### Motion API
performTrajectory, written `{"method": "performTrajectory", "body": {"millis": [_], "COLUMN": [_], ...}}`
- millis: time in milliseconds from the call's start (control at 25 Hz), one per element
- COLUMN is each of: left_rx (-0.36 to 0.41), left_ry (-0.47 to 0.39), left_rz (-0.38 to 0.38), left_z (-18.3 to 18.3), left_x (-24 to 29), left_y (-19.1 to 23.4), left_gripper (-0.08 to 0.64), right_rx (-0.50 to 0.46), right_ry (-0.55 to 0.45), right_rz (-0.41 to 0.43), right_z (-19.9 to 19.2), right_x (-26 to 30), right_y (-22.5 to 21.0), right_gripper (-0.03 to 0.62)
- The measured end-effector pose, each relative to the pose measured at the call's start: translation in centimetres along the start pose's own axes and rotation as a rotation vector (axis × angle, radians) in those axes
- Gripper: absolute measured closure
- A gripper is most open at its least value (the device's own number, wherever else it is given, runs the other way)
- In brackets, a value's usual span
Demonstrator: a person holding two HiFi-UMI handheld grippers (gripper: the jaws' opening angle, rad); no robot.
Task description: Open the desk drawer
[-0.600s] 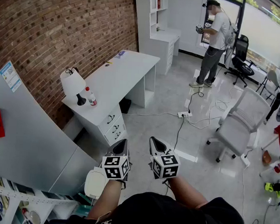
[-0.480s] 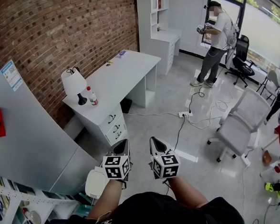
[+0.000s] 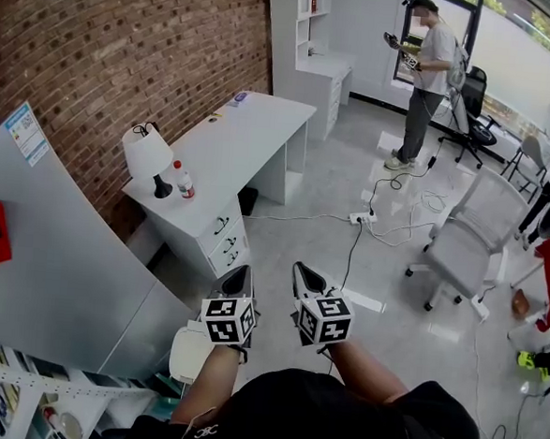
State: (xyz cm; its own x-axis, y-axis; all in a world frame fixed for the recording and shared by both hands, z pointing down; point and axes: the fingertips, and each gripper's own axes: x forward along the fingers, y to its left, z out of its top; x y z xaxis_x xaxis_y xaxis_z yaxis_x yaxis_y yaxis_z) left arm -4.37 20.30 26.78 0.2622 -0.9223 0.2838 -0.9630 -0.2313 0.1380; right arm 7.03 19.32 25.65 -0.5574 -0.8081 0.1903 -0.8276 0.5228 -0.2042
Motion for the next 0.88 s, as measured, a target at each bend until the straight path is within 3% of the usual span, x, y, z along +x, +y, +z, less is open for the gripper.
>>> {"method": "performTrajectory", "body": {"millis": [440, 680, 880], "left_rx": [-0.029, -0.078, -0.09], "left_ry": [0.003, 0.021, 0.001], "left_rz": [-0.028, -0.032, -0.022], "left_z": [-1.2, -2.8, -2.1], "left_x": [-2.2, -3.5, -2.7], "left_y": [4.1, 7.0, 9.0], "left_gripper": [0.561, 0.561, 0.561], "right_rx": [-0.035, -0.034, -0.054], "right_ry": [0.031, 0.072, 0.067], "right_rz": [-0.012, -0.037, -0.033], "right_z": [-1.8, -3.4, -2.9], "right_x": [1.6, 2.2, 4.3], "right_y": [4.8, 6.2, 6.6], "right_gripper": [0.6, 0.6, 0.6]}}
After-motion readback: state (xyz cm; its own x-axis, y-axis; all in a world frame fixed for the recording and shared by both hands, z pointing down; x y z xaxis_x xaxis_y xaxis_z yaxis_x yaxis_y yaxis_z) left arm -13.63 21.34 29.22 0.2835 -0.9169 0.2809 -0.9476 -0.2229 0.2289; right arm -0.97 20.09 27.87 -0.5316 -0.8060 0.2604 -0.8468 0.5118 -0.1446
